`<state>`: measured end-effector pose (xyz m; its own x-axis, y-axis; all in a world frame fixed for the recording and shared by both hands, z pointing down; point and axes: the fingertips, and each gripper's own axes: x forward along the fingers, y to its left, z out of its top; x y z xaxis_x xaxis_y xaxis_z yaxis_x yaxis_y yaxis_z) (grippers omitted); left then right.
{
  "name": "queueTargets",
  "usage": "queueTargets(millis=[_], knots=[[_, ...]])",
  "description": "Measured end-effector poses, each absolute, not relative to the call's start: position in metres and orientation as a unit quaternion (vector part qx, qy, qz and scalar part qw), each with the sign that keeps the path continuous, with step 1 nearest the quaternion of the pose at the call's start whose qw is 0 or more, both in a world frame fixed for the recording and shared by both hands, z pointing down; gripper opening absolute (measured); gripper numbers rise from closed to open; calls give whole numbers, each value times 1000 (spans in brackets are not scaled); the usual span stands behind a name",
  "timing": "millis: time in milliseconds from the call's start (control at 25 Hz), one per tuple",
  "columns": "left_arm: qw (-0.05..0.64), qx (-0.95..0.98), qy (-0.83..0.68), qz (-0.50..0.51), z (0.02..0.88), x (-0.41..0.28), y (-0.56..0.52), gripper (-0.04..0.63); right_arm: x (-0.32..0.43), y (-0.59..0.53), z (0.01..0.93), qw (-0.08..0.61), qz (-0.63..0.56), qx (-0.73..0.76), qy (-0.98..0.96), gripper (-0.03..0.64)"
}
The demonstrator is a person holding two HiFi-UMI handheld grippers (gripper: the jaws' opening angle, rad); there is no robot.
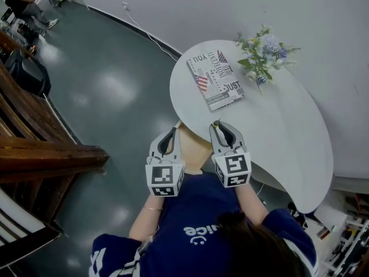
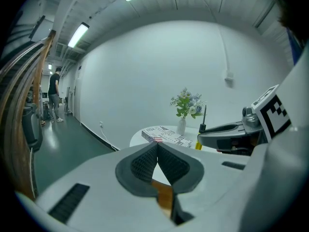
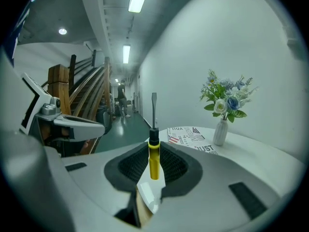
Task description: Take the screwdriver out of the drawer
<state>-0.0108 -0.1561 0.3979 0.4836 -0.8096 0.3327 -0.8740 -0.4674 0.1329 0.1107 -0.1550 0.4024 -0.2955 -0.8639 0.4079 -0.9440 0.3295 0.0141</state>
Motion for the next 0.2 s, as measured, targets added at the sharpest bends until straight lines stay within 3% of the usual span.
queueTargets(millis=[200], knots=[[142,849,-497,109,395,-11,-153,5,108,-152,401,173,117,563,-800,78]])
